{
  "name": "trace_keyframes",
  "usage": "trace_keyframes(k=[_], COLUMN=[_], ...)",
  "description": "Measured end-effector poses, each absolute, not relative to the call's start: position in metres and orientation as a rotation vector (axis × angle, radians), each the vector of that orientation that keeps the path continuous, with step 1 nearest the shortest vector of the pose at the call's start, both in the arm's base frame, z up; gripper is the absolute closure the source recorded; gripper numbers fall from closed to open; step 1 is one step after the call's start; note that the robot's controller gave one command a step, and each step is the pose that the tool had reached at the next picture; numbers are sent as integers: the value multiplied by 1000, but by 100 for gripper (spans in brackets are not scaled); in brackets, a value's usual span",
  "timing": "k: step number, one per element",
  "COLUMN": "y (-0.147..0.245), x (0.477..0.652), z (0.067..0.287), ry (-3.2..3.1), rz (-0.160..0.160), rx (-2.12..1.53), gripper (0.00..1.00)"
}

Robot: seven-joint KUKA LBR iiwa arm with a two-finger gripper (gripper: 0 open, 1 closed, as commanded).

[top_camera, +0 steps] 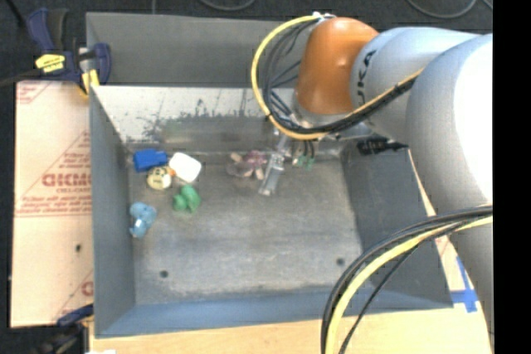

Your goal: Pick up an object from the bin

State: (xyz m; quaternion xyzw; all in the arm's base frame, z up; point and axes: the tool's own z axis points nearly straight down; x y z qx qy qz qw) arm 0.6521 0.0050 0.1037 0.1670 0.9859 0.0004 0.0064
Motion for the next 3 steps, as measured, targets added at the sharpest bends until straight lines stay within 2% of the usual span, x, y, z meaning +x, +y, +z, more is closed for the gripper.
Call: trace_keyframes(k=[1, 2, 3], y=[11, 24, 24], x=[653, 650, 650], z=[71, 72, 72], ry=[3103, 3096, 3096], rz=[5, 0, 0], rx=[554, 420, 419], gripper=[0, 100, 100])
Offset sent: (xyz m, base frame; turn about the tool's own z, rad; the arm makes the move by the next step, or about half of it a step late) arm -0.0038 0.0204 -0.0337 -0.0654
